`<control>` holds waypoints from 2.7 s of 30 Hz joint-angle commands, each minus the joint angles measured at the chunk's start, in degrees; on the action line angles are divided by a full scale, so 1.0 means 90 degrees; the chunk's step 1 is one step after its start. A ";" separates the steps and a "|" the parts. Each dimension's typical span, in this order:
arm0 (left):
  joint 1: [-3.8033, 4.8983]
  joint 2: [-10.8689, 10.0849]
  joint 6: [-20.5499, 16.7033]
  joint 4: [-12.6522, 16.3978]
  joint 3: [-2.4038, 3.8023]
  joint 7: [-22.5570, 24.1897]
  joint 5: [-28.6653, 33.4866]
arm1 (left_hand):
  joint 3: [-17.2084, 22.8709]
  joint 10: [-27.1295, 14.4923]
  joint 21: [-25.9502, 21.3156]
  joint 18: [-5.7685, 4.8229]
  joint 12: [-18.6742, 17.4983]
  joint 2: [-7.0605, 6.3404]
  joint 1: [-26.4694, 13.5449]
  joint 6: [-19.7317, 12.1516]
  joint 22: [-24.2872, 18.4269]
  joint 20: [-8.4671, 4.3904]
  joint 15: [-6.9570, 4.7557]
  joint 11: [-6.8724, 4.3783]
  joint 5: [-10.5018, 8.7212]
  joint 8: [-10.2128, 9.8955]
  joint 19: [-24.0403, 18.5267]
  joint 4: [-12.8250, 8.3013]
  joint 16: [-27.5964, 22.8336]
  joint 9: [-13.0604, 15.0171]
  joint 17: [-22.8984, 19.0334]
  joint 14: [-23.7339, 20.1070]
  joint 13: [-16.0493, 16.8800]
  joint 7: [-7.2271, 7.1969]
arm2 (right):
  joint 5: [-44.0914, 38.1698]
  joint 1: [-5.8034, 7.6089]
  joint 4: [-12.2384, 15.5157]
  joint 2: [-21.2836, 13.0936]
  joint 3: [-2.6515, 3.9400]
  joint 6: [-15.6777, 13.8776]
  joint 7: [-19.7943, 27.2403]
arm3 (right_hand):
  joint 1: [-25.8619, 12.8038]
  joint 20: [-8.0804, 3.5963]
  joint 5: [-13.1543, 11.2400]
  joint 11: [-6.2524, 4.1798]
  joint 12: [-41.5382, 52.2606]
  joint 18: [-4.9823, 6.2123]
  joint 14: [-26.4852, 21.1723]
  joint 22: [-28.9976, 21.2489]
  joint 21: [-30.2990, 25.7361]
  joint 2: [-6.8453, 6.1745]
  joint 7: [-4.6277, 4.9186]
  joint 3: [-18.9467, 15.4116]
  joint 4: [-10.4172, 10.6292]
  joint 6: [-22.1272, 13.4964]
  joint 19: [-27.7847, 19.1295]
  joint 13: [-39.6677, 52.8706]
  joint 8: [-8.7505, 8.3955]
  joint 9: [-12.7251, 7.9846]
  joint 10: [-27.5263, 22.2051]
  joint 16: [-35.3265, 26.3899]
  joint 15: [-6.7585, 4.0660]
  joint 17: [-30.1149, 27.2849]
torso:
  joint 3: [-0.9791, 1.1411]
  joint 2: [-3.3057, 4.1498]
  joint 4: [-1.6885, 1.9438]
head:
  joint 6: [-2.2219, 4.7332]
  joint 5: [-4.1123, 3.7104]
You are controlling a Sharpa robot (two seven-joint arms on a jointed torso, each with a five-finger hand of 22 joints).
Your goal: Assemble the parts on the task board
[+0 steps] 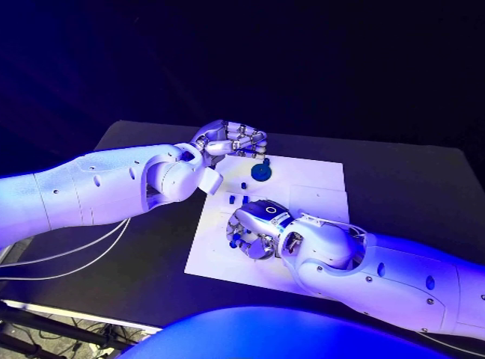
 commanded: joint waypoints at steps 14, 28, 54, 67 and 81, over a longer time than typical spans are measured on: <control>0.0003 -0.0007 0.0102 0.0027 0.0003 0.0020 0.0005 | 0.0033 -0.0010 -0.0021 0.0090 -0.0014 0.0012 -0.0031 0.0009 -0.0006 -0.0018 -0.0013 0.0012 0.0036 -0.0039 0.0046 -0.0010 -0.0023 -0.0007 0.0004 0.0049 0.0002 0.0014 | -0.0143 0.0004 0.0040 0.0061 -0.0029 -0.0010 0.0033 | -0.0450 0.0264 0.0024 -0.0180 -0.0508 0.0026 0.0205 -0.0393 -0.0586 -0.0266 0.0198 -0.0416 -0.0108 -0.0752 -0.0280 -0.0200 -0.0409 -0.0152 -0.0804 -0.0006 0.0283 -0.0014 | 0.0005 0.0001 -0.0006 | 0.0009 0.0017; 0.0003 -0.0016 0.0113 0.0025 0.0003 0.0008 0.0006 | 0.0033 -0.0009 -0.0031 0.0090 -0.0012 0.0015 -0.0037 0.0012 -0.0014 -0.0017 -0.0014 0.0010 0.0035 -0.0040 0.0049 -0.0010 -0.0031 -0.0009 0.0005 0.0052 0.0003 0.0009 | -0.0149 0.0005 0.0062 -0.0040 -0.0032 -0.0307 0.0034 | -0.0379 0.0336 0.0034 -0.0110 -0.0334 0.0154 0.0020 -0.0916 -0.1249 -0.0242 0.0230 -0.0694 -0.0192 -0.0948 -0.0620 -0.0167 -0.0546 -0.0214 -0.1495 -0.0235 0.0343 -0.0562 | 0.0012 0.0003 -0.0004 | 0.0005 0.0015; -0.0004 -0.0083 0.0102 0.0029 -0.0046 0.0033 0.0040 | 0.0032 -0.0009 -0.0038 0.0090 -0.0012 0.0014 -0.0043 0.0012 -0.0021 -0.0016 -0.0014 0.0009 0.0034 -0.0041 0.0052 -0.0010 -0.0037 -0.0011 0.0005 0.0055 0.0003 0.0008 | 0.3663 0.0825 0.1337 -0.2799 0.0078 -0.1108 0.0365 | -0.0790 -0.0030 0.0055 -0.0626 0.2388 0.0012 0.0246 -0.0521 -0.0945 -0.0287 -0.0029 -0.1850 0.0707 -0.0779 0.0088 0.1207 -0.0383 -0.0189 0.0549 -0.0132 -0.0090 -0.0152 | -0.0034 -0.0104 -0.0078 | 0.0123 -0.0713; -0.0039 -0.0088 0.0125 0.0030 -0.0082 0.0070 0.0078 | -0.0001 -0.0025 -0.0073 0.0088 -0.0017 -0.0024 -0.0088 -0.0002 -0.0052 -0.0011 -0.0010 0.0013 0.0029 -0.0055 0.0057 -0.0008 -0.0067 -0.0024 0.0007 0.0055 0.0002 0.0010 | 0.3398 0.0756 0.1641 -0.3737 0.0025 -0.0632 -0.1020 | -0.0827 -0.0084 0.0061 -0.0703 0.8093 -0.0250 0.0557 0.0730 0.0320 0.0049 -0.0167 -0.3552 0.1718 -0.1184 0.0729 0.8851 0.1142 0.0686 0.2368 0.0537 -0.0129 0.1596 | -0.0031 -0.0183 -0.0139 | 0.0071 -0.1047; -0.0051 -0.0109 0.0143 0.0040 -0.0089 0.0074 0.0097 | -0.0008 -0.0031 -0.0080 0.0087 -0.0019 -0.0030 -0.0094 -0.0006 -0.0057 -0.0009 -0.0008 0.0015 0.0030 -0.0058 0.0056 -0.0008 -0.0074 -0.0026 0.0007 0.0053 0.0001 0.0010 | 0.2902 0.0279 0.1659 -0.3704 -0.0007 -0.0716 -0.1723 | -0.1029 -0.0078 0.0075 -0.0709 0.8206 -0.0293 0.0596 0.0979 0.0541 0.0381 -0.0183 -0.4574 0.1735 -0.1160 0.0829 0.9075 0.1206 0.0645 0.2485 0.0598 -0.0126 0.1812 | -0.0039 -0.0179 -0.0109 | 0.0036 -0.1025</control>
